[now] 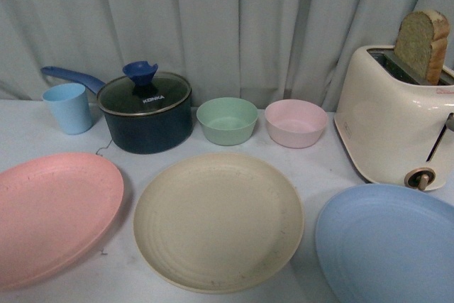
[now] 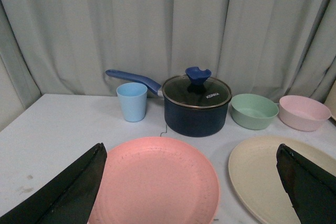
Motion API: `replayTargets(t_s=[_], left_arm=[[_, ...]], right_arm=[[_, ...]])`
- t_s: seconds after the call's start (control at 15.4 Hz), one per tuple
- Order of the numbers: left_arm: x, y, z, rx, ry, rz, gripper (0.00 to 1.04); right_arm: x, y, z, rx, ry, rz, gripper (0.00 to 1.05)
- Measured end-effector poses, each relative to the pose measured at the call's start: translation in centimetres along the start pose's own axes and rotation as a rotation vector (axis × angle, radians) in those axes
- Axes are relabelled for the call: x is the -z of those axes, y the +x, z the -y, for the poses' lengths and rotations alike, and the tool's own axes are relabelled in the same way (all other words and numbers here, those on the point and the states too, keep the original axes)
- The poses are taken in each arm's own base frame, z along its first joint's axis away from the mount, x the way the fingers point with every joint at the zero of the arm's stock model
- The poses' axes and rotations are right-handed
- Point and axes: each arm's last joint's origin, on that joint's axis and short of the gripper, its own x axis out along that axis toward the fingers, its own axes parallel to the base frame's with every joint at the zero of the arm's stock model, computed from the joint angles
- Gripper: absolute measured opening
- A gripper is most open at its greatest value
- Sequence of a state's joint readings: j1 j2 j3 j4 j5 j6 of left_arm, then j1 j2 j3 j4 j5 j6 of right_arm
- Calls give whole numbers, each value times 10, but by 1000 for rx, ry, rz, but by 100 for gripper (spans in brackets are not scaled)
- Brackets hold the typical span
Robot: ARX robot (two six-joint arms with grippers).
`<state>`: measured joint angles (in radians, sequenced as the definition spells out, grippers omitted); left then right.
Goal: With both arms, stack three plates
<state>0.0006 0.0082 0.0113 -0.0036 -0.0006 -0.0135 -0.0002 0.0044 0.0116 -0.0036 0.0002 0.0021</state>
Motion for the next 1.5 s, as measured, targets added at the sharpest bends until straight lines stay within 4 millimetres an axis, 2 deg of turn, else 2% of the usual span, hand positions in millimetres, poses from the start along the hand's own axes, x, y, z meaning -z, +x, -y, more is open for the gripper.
replayTargets(t_s=[1.5], left_arm=[[0, 0, 0, 0, 0, 0, 98]], right_arm=[[0, 0, 0, 0, 0, 0, 98]])
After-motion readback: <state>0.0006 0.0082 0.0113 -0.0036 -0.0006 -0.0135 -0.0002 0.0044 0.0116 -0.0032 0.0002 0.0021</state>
